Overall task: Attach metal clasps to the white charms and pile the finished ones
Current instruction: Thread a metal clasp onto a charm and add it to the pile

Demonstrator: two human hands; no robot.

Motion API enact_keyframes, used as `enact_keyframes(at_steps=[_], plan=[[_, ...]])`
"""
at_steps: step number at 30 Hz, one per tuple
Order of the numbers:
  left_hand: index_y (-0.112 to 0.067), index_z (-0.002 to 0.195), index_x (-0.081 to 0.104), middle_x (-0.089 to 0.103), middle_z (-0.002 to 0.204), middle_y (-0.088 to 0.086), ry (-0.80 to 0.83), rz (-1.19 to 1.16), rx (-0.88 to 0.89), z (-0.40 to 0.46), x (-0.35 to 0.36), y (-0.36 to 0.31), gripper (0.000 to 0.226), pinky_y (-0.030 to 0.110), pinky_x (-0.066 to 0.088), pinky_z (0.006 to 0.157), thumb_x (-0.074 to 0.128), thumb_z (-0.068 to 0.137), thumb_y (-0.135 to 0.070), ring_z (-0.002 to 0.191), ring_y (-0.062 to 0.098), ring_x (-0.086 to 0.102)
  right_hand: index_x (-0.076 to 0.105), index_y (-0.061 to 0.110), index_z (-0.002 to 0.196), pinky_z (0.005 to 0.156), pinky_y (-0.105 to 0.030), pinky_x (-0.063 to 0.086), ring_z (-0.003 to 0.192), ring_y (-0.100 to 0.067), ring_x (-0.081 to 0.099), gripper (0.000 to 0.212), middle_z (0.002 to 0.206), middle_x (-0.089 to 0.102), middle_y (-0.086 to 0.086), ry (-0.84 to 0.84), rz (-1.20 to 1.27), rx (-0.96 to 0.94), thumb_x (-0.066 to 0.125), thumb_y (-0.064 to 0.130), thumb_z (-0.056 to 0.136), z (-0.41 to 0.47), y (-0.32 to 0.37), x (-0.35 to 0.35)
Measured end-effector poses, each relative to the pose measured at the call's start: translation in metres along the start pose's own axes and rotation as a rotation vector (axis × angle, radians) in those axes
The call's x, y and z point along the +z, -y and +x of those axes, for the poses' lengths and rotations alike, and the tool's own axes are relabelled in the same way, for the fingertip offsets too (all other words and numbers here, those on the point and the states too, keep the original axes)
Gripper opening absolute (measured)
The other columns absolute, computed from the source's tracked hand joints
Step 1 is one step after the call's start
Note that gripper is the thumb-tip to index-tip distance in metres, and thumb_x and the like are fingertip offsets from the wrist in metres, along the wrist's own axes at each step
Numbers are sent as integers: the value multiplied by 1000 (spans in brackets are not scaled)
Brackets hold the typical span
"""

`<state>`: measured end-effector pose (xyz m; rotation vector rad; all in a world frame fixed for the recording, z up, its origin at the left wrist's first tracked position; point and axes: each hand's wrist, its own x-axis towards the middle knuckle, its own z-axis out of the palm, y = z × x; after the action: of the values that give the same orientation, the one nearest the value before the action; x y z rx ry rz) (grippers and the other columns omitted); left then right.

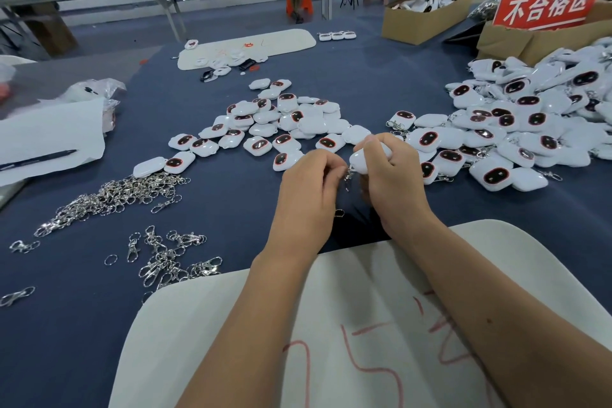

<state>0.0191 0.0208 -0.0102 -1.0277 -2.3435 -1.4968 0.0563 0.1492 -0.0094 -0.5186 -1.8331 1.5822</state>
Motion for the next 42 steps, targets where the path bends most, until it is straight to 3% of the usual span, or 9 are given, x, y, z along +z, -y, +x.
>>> enact_keyframes(at_steps=[4, 10, 16, 19, 24, 28, 31, 35, 42], plan=[[-16, 100, 69, 69, 96, -9, -17, -84, 28, 1, 1, 0, 13, 26, 53, 81, 65, 92, -7, 93, 9, 63, 57, 20, 68, 44, -21, 29, 44, -12, 35, 35, 51, 40, 6, 62, 225, 114, 47, 17, 101, 0, 3, -2], [-18, 86, 72, 72, 83, -12, -105, -227, -95, 2, 1, -4, 18, 14, 52, 73, 70, 88, -1, 76, 8, 68, 60, 16, 82, 42, -17, 24, 41, -13, 26, 27, 52, 32, 0, 138, 323, 163, 42, 10, 102, -1, 4, -1], [-14, 87, 74, 75, 81, 0, -206, -340, -193, 4, -3, -3, 14, 38, 61, 80, 73, 88, 0, 79, 22, 73, 63, 14, 90, 42, -20, 21, 48, -12, 23, 13, 64, 33, -3, 336, 537, 247, 55, 23, 96, 0, 7, -4], [-14, 85, 74, 75, 79, 3, -234, -357, -221, 5, -7, 0, 16, 42, 61, 81, 72, 87, 2, 78, 25, 72, 63, 10, 98, 42, -19, 28, 52, -9, 31, 8, 70, 33, -4, 404, 601, 246, 64, 17, 95, -2, 4, -5], [-16, 82, 73, 72, 77, -10, -124, -149, -110, 5, -15, 8, 20, 37, 59, 78, 69, 88, 2, 78, 14, 70, 64, 11, 98, 44, -20, 27, 53, -10, 28, 8, 67, 33, -2, 424, 490, 178, 60, 14, 105, -3, 0, -5], [-18, 82, 68, 66, 77, -6, 44, 122, 35, 6, -18, 15, 25, 46, 52, 74, 60, 87, 5, 79, 22, 60, 64, 15, 92, 45, -24, 28, 50, -14, 29, 13, 57, 42, 6, 388, 246, 55, 69, 25, 99, -5, -3, -1], [-17, 81, 66, 62, 73, -6, 57, 178, 69, 7, -19, 17, 23, 46, 50, 69, 59, 88, 3, 75, 21, 56, 65, 18, 91, 45, -23, 31, 47, -13, 34, 13, 56, 49, 10, 345, 174, -8, 70, 30, 96, -7, -4, 0], [-17, 84, 72, 71, 78, -10, -123, -133, -116, 6, -14, 8, 15, 26, 56, 73, 72, 88, -2, 76, 14, 68, 65, 14, 98, 46, -23, 24, 49, -14, 33, 11, 64, 52, -2, 350, 386, 51, 65, 23, 103, -6, -1, -1], [-10, 96, 71, 77, 91, 14, -181, -688, -465, 5, -3, -6, 7, 28, 58, 82, 74, 91, -6, 83, 18, 70, 63, 7, 106, 44, -20, 24, 52, -10, 37, 23, 76, 65, -3, 411, 587, 120, 62, 29, 98, -2, 3, -7]])
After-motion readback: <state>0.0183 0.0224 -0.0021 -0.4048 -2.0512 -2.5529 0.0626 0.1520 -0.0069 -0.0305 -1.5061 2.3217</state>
